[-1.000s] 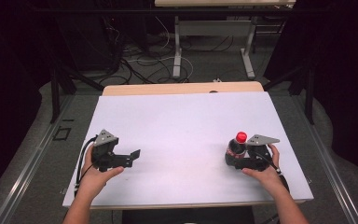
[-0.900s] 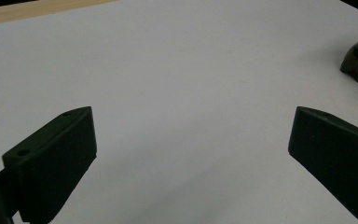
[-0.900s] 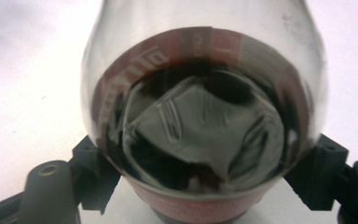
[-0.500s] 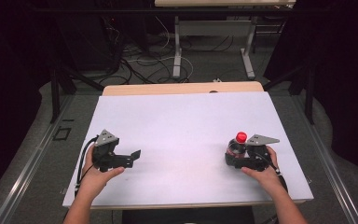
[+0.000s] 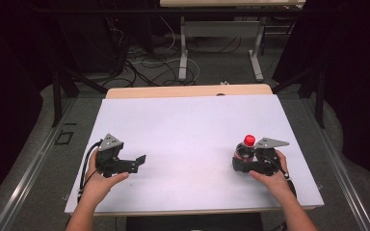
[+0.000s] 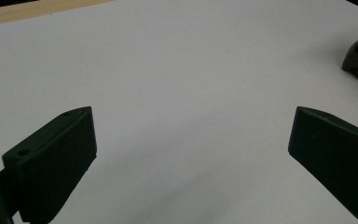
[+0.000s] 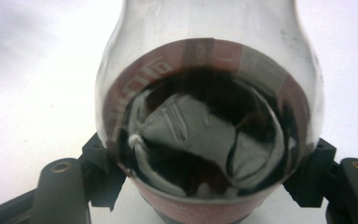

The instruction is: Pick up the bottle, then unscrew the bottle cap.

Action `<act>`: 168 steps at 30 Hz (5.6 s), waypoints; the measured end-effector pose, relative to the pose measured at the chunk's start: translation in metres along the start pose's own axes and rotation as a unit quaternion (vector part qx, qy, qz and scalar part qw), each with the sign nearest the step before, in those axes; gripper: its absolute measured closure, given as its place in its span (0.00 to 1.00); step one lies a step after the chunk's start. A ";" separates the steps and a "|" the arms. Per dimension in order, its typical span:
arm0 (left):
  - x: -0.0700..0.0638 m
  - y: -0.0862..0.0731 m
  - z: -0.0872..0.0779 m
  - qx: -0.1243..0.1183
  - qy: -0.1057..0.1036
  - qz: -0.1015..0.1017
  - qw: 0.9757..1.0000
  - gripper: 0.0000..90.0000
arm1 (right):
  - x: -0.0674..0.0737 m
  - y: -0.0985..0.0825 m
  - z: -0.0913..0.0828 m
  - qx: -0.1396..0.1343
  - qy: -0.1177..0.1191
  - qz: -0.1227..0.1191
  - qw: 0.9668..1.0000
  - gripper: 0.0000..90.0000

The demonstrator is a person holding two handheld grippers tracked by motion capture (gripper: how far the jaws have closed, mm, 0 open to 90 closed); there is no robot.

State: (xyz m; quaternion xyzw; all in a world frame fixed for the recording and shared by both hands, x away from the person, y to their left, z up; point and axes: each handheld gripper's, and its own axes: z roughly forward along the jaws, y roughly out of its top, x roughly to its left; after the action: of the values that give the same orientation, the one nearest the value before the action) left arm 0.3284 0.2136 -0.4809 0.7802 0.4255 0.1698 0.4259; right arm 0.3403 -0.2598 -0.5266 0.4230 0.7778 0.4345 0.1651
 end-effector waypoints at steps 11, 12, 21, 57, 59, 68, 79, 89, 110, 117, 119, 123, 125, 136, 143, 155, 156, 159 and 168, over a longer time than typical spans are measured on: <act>-0.006 0.002 0.002 0.001 -0.005 0.007 1.000 0.01 | 0.027 0.018 -0.001 -0.010 0.000 -0.035 0.999 0.31; -0.006 0.003 0.001 0.001 -0.005 0.008 1.000 0.01 | 0.030 0.020 0.000 -0.011 0.001 -0.040 0.999 0.31; -0.010 0.006 -0.003 -0.010 -0.019 0.007 1.000 0.01 | 0.062 0.043 0.009 -0.022 0.031 -0.067 0.997 0.31; -0.111 0.071 0.004 -0.061 -0.139 0.073 0.986 0.27 | 0.136 0.045 0.040 0.002 0.110 -0.122 0.986 0.31; -0.112 0.073 0.005 -0.062 -0.142 0.075 0.985 0.29 | 0.138 0.047 0.041 0.000 0.113 -0.121 0.986 0.31; -0.112 0.079 0.000 -0.051 -0.176 0.094 0.979 0.37 | 0.144 0.050 0.046 -0.005 0.124 -0.122 0.985 0.31; -0.115 0.083 0.013 -0.039 -0.213 0.106 0.970 0.50 | 0.148 0.049 0.046 0.007 0.155 -0.130 0.979 0.31; -0.118 0.085 0.014 -0.027 -0.241 0.128 0.962 0.67 | 0.145 0.048 0.045 0.006 0.172 -0.134 0.976 0.31; -0.143 0.081 0.012 -0.049 -0.130 0.090 0.986 0.69 | 0.145 0.047 0.043 0.002 0.123 -0.102 0.987 0.32; -0.160 0.081 0.015 -0.051 -0.064 0.052 0.995 0.69 | 0.145 0.045 0.043 0.006 0.099 -0.087 0.991 0.32; -0.164 0.081 0.016 -0.051 -0.051 0.043 0.996 0.69 | 0.146 0.044 0.043 -0.006 0.091 -0.081 0.992 0.32; -0.164 0.081 0.016 -0.049 -0.050 0.038 0.997 0.68 | 0.145 0.044 0.044 -0.002 0.093 -0.082 0.992 0.32; -0.160 0.082 0.014 -0.043 -0.062 0.040 0.996 0.68 | 0.146 0.044 0.044 -0.005 0.097 -0.084 0.992 0.32; -0.125 0.091 -0.007 -0.049 -0.190 0.101 0.975 0.49 | 0.145 0.044 0.041 -0.004 0.141 -0.104 0.984 0.32; -0.114 0.090 0.002 -0.023 -0.256 0.125 0.958 0.56 | 0.148 0.043 0.039 -0.004 0.175 -0.129 0.976 0.31; -0.114 0.088 0.005 -0.016 -0.277 0.156 0.948 0.69 | 0.151 0.042 0.039 0.001 0.195 -0.140 0.971 0.32; -0.114 0.087 0.005 -0.019 -0.271 0.152 0.950 0.69 | 0.151 0.042 0.039 0.001 0.193 -0.140 0.971 0.31; -0.118 0.085 0.004 -0.021 -0.244 0.139 0.959 0.69 | 0.151 0.042 0.040 0.002 0.182 -0.136 0.974 0.32; -0.147 0.080 -0.001 -0.041 -0.116 0.070 0.990 0.69 | 0.152 0.043 0.039 -0.002 0.140 -0.115 0.984 0.32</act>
State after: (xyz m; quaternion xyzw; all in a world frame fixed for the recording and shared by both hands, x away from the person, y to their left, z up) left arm 0.2842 0.0728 -0.4012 0.8047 0.3099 0.1244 0.4909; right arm 0.2977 -0.1058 -0.4971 0.2655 0.8358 0.4690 0.1047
